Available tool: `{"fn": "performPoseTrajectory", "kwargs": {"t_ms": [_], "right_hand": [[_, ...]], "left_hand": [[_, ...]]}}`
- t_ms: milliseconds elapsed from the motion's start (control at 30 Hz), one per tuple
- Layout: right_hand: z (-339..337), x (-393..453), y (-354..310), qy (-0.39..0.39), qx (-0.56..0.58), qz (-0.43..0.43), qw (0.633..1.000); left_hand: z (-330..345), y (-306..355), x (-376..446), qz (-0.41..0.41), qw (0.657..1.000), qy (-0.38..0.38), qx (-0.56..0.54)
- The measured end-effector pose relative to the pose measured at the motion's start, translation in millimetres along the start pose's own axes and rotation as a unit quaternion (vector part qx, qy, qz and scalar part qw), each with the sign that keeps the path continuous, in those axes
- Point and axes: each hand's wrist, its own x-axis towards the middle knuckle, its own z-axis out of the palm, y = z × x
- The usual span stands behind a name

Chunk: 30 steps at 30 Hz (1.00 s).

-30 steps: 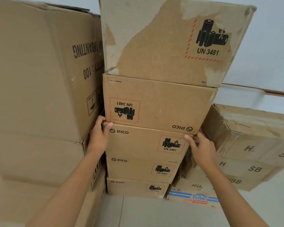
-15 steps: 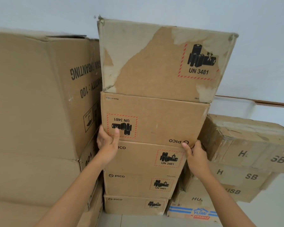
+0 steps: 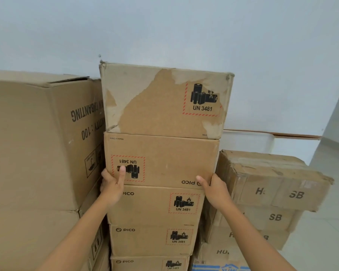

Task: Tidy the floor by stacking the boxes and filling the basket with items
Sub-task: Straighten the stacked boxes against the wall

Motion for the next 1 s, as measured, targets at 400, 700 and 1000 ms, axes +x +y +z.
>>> {"fn": "performPoseTrajectory", "kwargs": {"t_ms": [400,700,1000], "right_hand": [[2,24,20,0.023,-0.031,-0.063,0.997],[0,20,13,0.032,-0.025,-0.074,0.996],[10,10,13,0.071,0.053,-0.051,0.995]], "left_hand": [[12,0,20,-0.079,0.992,0.014,0.094],[13,-9,20,-0.037,0.996,0.039,0.077],[16,-16,17,0.002,0.995,0.056,0.087]]}}
